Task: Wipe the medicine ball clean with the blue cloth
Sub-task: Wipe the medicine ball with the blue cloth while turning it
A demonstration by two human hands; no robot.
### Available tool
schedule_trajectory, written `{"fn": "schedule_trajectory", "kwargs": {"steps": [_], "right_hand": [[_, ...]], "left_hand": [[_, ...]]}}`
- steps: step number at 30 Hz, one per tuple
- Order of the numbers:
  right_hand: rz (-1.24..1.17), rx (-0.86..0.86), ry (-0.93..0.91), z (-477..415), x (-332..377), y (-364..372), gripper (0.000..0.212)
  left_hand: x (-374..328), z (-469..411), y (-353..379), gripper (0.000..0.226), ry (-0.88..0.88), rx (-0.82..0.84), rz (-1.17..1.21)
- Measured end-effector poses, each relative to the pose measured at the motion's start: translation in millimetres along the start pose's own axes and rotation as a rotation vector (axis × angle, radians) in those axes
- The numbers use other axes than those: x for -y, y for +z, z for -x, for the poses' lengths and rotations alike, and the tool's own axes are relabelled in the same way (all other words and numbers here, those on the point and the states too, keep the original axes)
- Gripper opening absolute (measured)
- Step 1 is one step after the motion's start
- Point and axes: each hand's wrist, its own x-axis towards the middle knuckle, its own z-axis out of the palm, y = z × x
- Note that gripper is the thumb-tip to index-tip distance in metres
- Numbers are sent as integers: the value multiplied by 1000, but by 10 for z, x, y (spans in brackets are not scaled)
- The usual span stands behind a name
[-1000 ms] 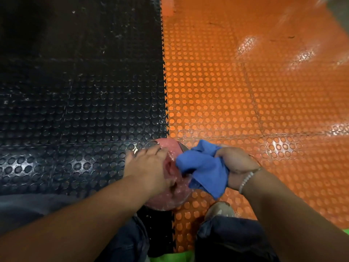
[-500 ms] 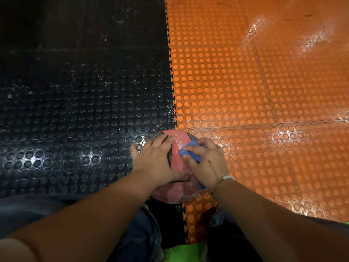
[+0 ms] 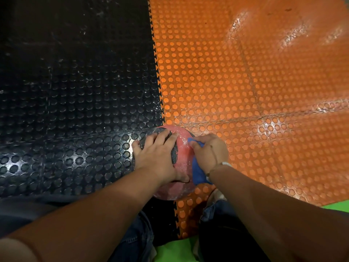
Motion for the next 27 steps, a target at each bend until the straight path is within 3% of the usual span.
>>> {"fn": "schedule_trajectory", "kwargs": {"steps": [4,9,10,14,15,17,20,22,27], "right_hand": [[80,108,-335,213,129,83,22],[-143,8,102,-12,-46,-50,17],[-102,1,75,1,-40,-33,18],[119,106,-365,213,103,87,22],[135,109,-403,211,84,100,22],[48,71,-321,132,31,61,20],[-102,36,-18,-27,11,-22,18],[-60,40,52,-62,75,-29,18],[195,121,-320,127,176,94,21]], "left_hand": [[49,-24,-5,111,-15,-49,31],[12,71,5,126,-2,-11,22],[6,74,15,126,-1,-13,26],[51,36,12,119,-15,-44,46],[63,35,12,119,-16,-40,45],[59,57,11,124,-10,-18,28],[18,56,0,126,-5,-5,21],[-7,19,-7,125,-1,-3,10],[44,-34,-19,117,-4,-40,24]]}}
